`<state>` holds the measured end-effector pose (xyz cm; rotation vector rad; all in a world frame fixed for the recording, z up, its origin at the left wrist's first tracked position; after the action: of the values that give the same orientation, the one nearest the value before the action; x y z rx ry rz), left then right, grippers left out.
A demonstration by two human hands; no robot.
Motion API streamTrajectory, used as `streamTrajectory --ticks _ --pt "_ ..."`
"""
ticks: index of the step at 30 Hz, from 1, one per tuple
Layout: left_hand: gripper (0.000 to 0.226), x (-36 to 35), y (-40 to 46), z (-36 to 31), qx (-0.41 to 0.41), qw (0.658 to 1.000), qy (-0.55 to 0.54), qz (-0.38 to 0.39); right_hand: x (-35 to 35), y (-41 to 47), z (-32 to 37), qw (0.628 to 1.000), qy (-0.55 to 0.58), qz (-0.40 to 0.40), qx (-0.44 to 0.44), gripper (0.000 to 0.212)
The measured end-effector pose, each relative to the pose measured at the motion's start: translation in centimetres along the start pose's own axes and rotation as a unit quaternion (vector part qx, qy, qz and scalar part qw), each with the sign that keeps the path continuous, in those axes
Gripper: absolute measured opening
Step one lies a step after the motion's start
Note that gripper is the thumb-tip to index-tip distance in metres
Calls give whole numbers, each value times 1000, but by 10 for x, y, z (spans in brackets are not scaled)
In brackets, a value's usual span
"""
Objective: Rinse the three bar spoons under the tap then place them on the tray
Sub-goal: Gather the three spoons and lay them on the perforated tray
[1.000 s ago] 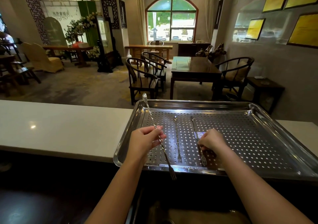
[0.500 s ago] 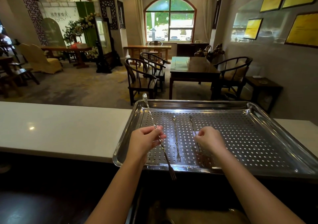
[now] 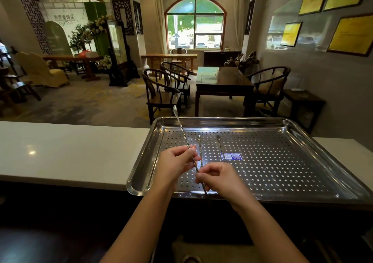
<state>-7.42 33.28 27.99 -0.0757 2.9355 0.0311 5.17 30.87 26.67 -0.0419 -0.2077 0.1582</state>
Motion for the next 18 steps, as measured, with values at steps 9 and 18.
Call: streamTrajectory --ticks 9,18 --pt "9 -45 22 -19 -34 996 69 34 48 2 8 997 38 -60 11 20" --pt "20 -124 47 -17 8 990 82 110 116 7 4 987 5 -158 15 7"
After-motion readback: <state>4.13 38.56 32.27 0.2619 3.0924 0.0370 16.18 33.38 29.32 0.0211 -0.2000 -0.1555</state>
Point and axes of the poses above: each hand's wrist, its own y-axis towards the middle knuckle, its own x-axis out of the back of the hand, z = x × y, the point moved 7 cm from there along y, towards the middle knuckle, and after that the axes turned 2 degrees about -x, right-handed, at the moved point
